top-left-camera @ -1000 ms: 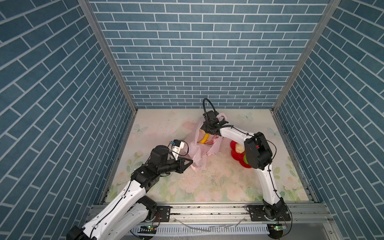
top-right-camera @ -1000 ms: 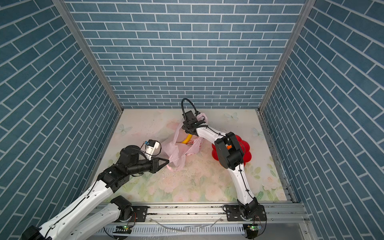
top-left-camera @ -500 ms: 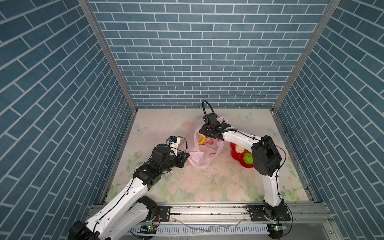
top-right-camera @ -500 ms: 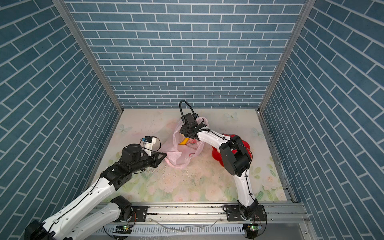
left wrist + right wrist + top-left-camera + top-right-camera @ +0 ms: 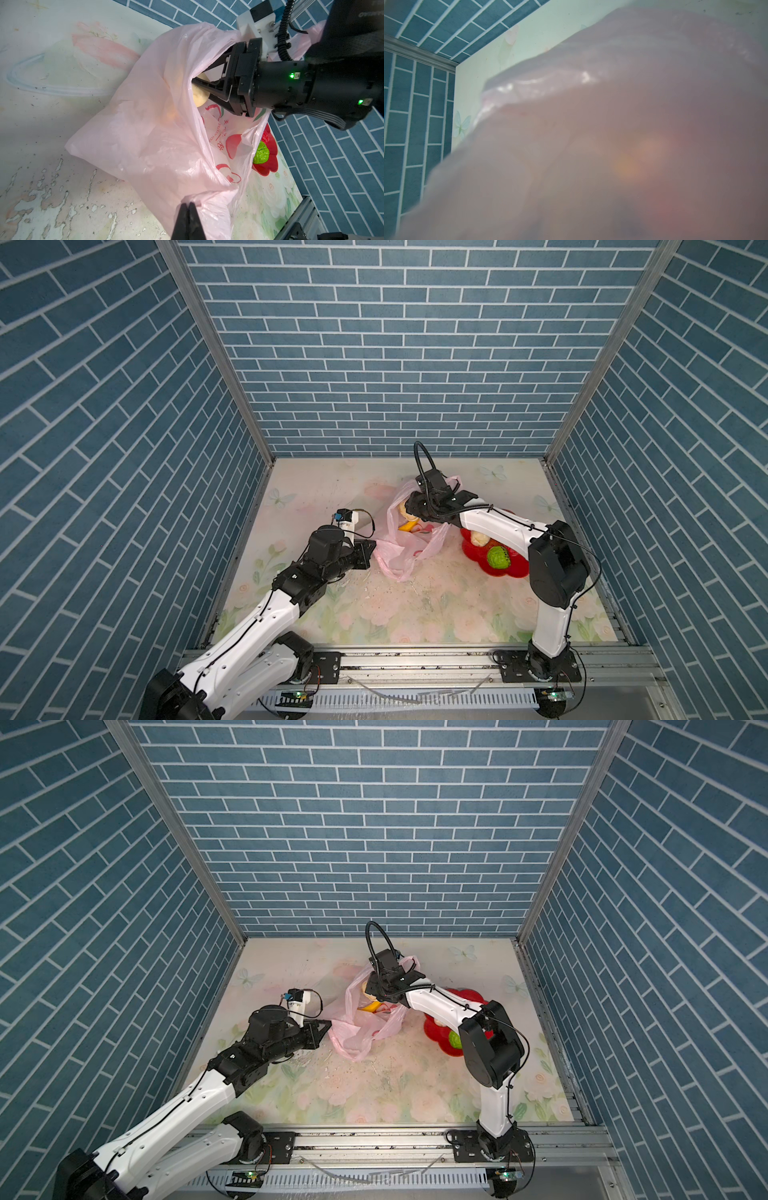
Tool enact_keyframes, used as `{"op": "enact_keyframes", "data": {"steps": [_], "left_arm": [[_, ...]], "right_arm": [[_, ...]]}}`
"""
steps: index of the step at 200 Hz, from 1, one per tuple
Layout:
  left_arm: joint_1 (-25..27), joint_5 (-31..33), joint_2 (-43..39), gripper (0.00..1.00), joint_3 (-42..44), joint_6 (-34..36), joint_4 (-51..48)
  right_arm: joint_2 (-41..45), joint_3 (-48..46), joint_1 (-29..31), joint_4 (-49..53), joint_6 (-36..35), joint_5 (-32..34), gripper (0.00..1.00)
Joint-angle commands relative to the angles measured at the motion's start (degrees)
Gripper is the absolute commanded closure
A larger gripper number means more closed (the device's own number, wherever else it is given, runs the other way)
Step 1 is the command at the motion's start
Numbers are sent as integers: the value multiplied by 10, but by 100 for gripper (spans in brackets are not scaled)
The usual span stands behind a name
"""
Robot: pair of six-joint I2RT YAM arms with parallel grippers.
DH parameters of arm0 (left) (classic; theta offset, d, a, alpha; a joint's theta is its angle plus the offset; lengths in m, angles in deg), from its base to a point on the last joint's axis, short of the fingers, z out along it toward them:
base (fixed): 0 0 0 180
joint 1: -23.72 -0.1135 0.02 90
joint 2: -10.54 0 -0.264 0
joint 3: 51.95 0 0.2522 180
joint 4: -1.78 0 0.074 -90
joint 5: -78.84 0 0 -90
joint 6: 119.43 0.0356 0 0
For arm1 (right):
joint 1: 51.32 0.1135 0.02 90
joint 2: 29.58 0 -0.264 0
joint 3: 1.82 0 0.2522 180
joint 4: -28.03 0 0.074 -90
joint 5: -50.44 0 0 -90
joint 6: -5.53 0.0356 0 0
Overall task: Take the fake fruits out of the plastic bag
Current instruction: 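Close the right gripper on the pale yellow fruit inside the pink bag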
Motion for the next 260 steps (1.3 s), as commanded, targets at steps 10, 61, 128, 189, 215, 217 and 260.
{"op": "enact_keyframes", "data": {"steps": [10, 61, 128, 189, 215, 217, 260], "left_arm": [[2, 18, -8, 97, -6, -5, 15], [1, 38, -23, 97, -1, -11, 12], [2, 79, -58, 97, -5, -11, -22], [2, 141, -101, 98, -27, 2, -96], [1, 168, -117, 97, -43, 17, -127], [1, 170, -118, 98, -45, 18, -129], [2, 192, -110, 98, -65, 30, -157]], "right_arm": [[40, -17, 5, 49, -31, -18, 100], [83, -15, 11, 88, -58, -42, 100], [110, -55, 11, 12, -99, -113, 100], [86, -75, 7, -120, -100, -179, 100], [71, -66, 7, -152, -101, -194, 100], [71, -65, 7, -154, -101, -195, 100], [70, -50, 1, -199, -85, -219, 100]]}}
